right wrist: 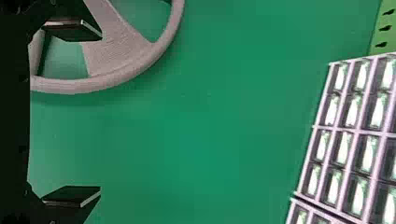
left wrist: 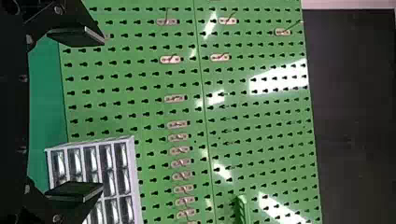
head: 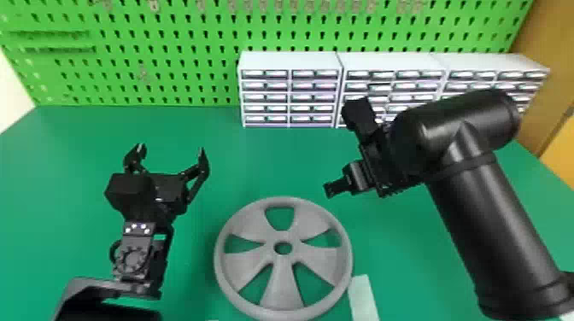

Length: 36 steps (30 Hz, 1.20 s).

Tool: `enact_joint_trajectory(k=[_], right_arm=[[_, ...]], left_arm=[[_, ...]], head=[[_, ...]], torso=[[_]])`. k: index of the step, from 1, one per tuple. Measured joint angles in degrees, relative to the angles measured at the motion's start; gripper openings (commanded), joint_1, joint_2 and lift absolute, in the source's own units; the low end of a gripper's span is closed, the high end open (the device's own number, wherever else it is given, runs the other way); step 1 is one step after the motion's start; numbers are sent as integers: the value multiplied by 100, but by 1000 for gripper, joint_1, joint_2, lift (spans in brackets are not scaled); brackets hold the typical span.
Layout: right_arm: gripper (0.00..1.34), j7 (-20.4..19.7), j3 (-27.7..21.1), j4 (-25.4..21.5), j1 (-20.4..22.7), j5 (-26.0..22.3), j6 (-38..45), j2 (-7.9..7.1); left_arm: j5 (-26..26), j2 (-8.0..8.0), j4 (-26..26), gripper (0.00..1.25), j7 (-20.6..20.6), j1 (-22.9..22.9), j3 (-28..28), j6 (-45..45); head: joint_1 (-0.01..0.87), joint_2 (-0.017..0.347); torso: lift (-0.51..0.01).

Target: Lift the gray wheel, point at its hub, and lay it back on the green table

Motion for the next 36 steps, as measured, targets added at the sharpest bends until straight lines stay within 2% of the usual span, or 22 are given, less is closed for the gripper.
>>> enact_joint_trajectory(k=[17, 36], right_arm=[[1203, 0, 236, 893, -87, -139, 0, 34], [1201, 0, 415, 1524, 23, -219, -462, 33]], left_arm=[[80, 38, 30, 1065, 0, -1, -229, 153], [142, 38, 80, 1065, 0, -9, -346, 156]], head=[[692, 48], [692, 48]], torso=[[-93], [-93]])
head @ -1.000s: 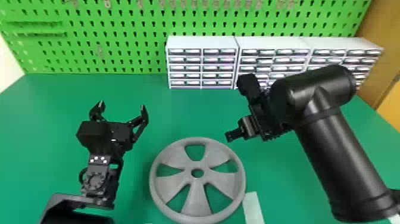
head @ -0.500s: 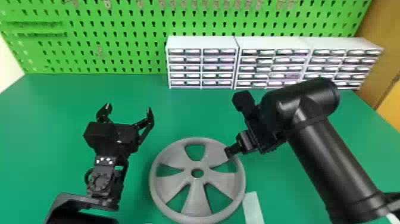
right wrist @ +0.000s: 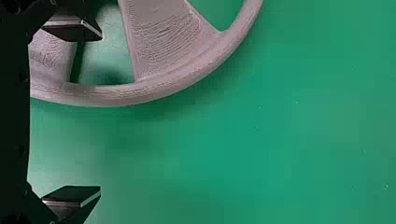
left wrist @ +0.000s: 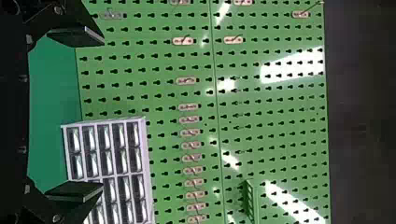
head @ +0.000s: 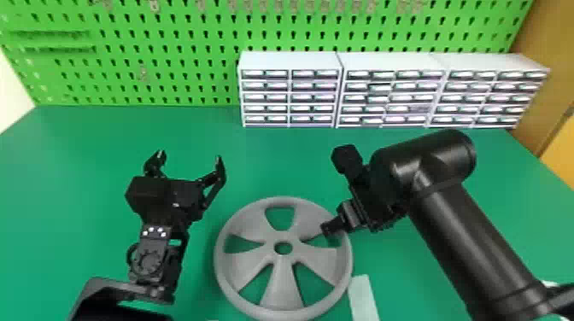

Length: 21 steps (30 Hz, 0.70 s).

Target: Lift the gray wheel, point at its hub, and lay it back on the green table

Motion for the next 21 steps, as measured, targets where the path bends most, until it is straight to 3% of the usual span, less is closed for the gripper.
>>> enact_joint_trajectory(k=[21], right_arm=[[1163, 0, 89, 272, 61, -73, -366, 10]], left_arm=[[17, -9, 0, 1065, 9, 0, -11, -2]], head=[[692, 48]], torso=[[-93]])
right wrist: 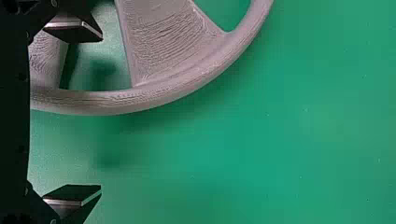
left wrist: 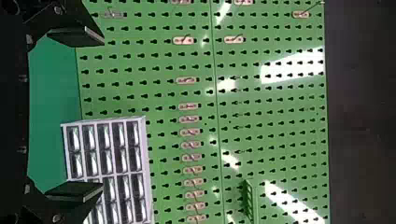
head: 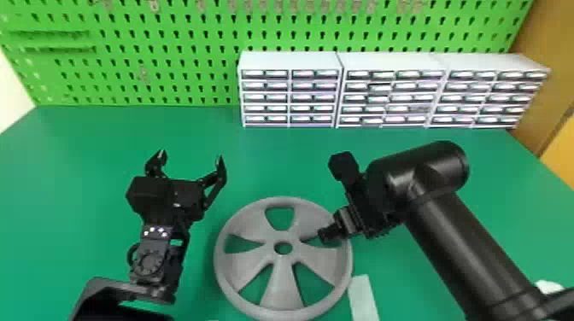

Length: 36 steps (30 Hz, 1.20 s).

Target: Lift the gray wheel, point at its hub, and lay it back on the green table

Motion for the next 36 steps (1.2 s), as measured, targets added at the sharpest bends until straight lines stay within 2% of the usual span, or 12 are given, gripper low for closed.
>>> enact_joint_trajectory(k=[1, 3, 4, 5, 7, 22, 27, 36], right_arm=[[1135, 0, 3, 8, 0, 0, 0, 0], [942, 0, 12, 31, 0, 0, 0, 0], [782, 0, 17, 40, 0, 0, 1, 1], [554, 0, 21, 49, -1, 4, 7, 3], [331, 0, 23, 70, -7, 18, 29, 11], [319, 0, 112, 81, -34, 71, -40, 9], [204, 0, 119, 75, -37, 64, -51, 8], [204, 0, 129, 62, -39, 55, -81, 9]], left_arm=[[2, 0, 0, 1065, 0, 0, 0, 0], [4, 0, 0, 1065, 0, 1, 0, 0], [4, 0, 0, 1065, 1, 1, 1, 0], [4, 0, 0, 1065, 3, 3, 2, 0], [3, 0, 0, 1065, 8, 7, 9, 0], [2, 0, 0, 1065, 18, 26, 13, 0], [-3, 0, 0, 1065, 22, 27, 10, 0], [-12, 0, 0, 1065, 26, 26, 21, 0]], head=[[692, 48], [692, 48], [692, 48], [692, 48], [692, 48], [692, 48], [692, 48], [692, 48]], torso=[[-93], [-93], [-93], [-93], [-93], [-93], [-93], [-93]])
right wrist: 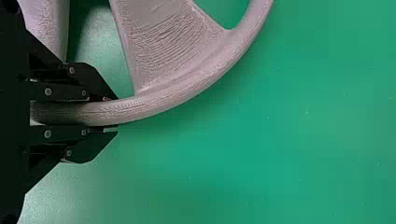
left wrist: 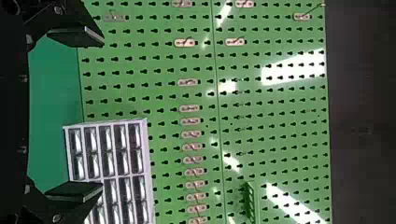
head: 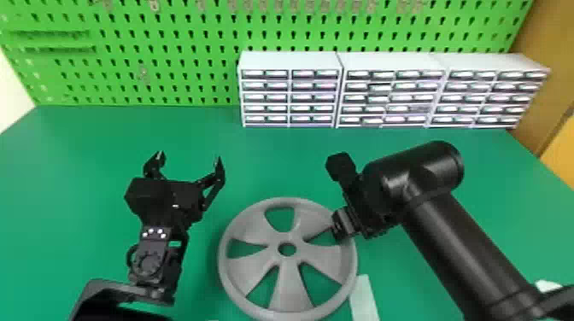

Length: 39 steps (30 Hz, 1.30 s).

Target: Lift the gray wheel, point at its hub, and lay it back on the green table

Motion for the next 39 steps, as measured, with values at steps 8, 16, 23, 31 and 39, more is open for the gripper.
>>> enact_joint_trajectory(k=[8, 16, 23, 31, 39], right_arm=[[204, 0, -68, -90, 29, -9, -6, -10], [204, 0, -275, -426, 93, 18, -9, -28], [204, 0, -575, -1010, 222, 199, -6, -39], [204, 0, -960, -1612, 437, 218, -264, -55], [204, 0, -1277, -2073, 711, 197, -720, -61]], left_arm=[[0, 0, 0, 1065, 0, 3, 1, 0], [-7, 0, -5, 1065, 9, 14, 3, 0], [-9, 0, -6, 1065, 11, 18, 1, 0], [-9, 0, -6, 1065, 26, 32, 4, 0], [-9, 0, -9, 1065, 43, 41, 1, 0]], head=[[692, 48], [692, 48], [692, 48], [692, 48], [692, 48]], torso=[[-93], [-93], [-93], [-93], [-93]])
